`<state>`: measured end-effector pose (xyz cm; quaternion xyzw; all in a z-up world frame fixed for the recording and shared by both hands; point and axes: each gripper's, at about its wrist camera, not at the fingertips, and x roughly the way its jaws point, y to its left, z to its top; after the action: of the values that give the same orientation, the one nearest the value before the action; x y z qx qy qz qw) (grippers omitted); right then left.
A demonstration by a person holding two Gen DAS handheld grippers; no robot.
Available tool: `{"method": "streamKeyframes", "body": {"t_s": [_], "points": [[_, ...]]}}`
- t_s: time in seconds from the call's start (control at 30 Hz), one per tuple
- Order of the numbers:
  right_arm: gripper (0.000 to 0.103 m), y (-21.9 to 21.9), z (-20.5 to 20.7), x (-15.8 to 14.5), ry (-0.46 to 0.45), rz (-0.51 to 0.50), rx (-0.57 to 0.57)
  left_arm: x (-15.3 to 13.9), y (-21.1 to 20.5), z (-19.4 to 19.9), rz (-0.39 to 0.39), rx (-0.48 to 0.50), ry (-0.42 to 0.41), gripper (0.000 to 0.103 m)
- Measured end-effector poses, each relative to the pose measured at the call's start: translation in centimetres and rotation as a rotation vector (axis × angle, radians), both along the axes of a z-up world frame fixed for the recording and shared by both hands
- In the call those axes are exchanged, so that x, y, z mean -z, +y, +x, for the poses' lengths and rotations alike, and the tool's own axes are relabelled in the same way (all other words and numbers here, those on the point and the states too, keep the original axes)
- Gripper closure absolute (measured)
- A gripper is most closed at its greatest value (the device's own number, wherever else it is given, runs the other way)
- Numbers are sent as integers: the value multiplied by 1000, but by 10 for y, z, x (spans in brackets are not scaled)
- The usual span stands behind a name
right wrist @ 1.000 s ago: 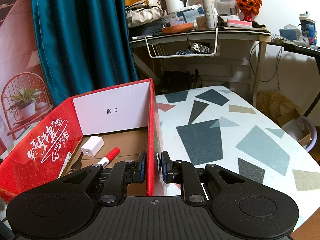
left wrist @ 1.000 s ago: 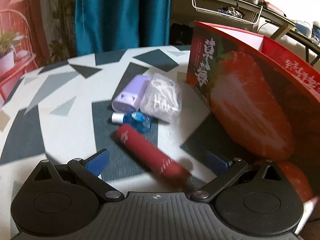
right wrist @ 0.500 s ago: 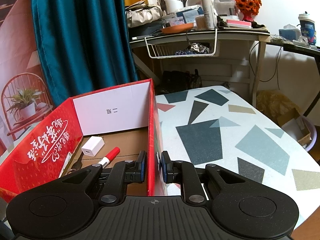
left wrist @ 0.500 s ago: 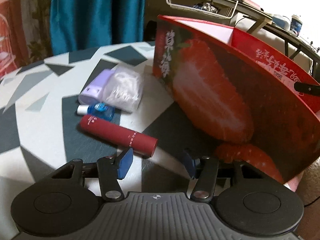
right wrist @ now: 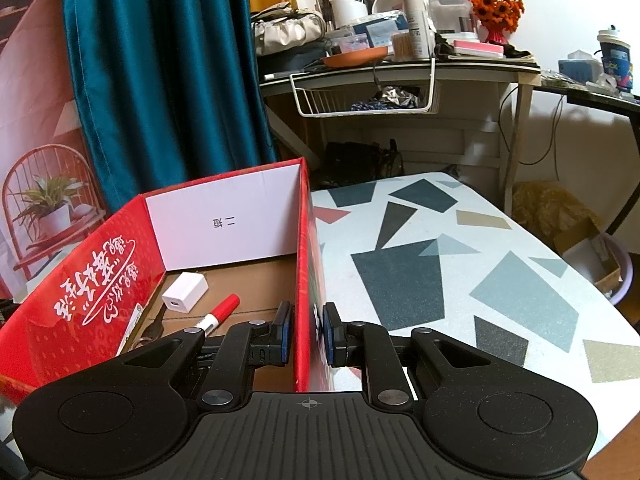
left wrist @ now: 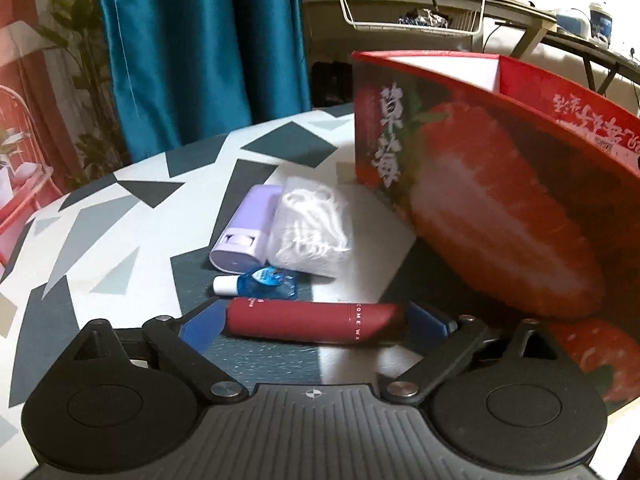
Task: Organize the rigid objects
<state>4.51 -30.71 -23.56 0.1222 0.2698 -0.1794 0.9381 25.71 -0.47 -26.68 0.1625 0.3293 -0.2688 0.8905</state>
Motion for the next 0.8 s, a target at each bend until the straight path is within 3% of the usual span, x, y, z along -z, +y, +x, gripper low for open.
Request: {"method": "streamKeyframes", "body": {"t_s": [0.43, 0.8], "points": [[86, 0, 3, 0, 15, -14, -1, 14, -1, 13, 38, 26, 8, 0], [85, 0, 4, 0, 14, -13, -4, 2, 9, -2, -2, 14, 27, 0]]}}
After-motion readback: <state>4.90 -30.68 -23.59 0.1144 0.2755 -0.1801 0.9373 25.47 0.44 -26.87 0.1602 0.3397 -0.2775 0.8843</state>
